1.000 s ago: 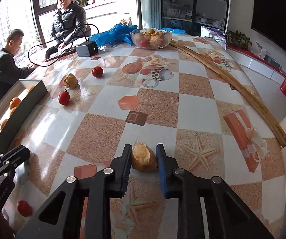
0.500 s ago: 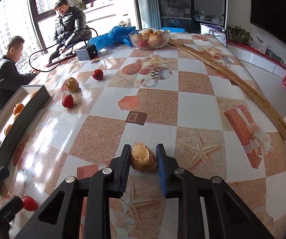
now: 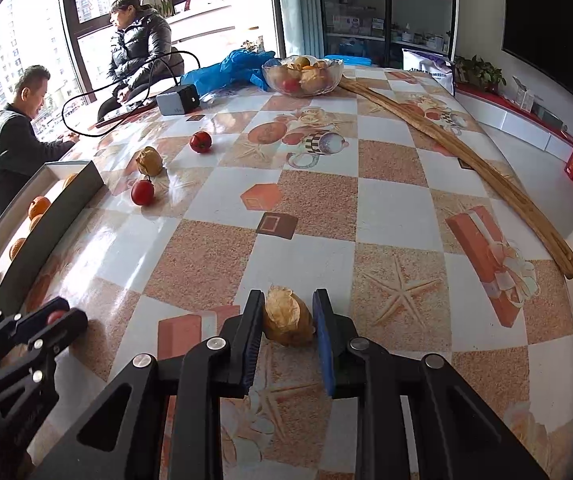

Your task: Organize fruits

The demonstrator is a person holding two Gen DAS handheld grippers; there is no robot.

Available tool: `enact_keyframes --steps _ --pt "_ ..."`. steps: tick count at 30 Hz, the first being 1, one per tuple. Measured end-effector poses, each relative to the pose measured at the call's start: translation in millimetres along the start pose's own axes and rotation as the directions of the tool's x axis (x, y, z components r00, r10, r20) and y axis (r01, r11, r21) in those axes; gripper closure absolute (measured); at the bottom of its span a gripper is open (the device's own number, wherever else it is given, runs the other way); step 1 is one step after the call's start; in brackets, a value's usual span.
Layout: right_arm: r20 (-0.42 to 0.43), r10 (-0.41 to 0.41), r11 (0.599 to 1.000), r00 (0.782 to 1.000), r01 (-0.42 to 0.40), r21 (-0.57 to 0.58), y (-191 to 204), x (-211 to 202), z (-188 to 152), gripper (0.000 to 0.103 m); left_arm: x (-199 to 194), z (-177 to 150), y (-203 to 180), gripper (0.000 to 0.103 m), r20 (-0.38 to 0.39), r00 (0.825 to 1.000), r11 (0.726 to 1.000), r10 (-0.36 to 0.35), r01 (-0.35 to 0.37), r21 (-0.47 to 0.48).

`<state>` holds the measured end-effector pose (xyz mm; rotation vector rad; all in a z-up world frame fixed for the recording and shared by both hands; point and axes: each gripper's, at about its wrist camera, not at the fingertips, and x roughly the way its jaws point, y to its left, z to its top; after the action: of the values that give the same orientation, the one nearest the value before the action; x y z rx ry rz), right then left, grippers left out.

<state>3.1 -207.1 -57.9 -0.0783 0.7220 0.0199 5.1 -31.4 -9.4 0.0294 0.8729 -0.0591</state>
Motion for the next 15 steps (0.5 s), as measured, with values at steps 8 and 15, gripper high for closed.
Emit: enact_keyframes --steps 8,15 --pt "-0.003 -0.040 0.999 0.999 0.040 -0.036 9.7 -0.1 -2.4 0.077 3.3 -0.2 0.9 0.080 0.033 0.999 1.000 0.025 -0.026 0.011" --pt "-0.002 -0.056 0.997 0.998 0.056 -0.048 12.0 -0.1 -2.4 0.077 2.9 0.2 1.1 0.080 0.035 0.999 1.000 0.026 -0.026 0.013"
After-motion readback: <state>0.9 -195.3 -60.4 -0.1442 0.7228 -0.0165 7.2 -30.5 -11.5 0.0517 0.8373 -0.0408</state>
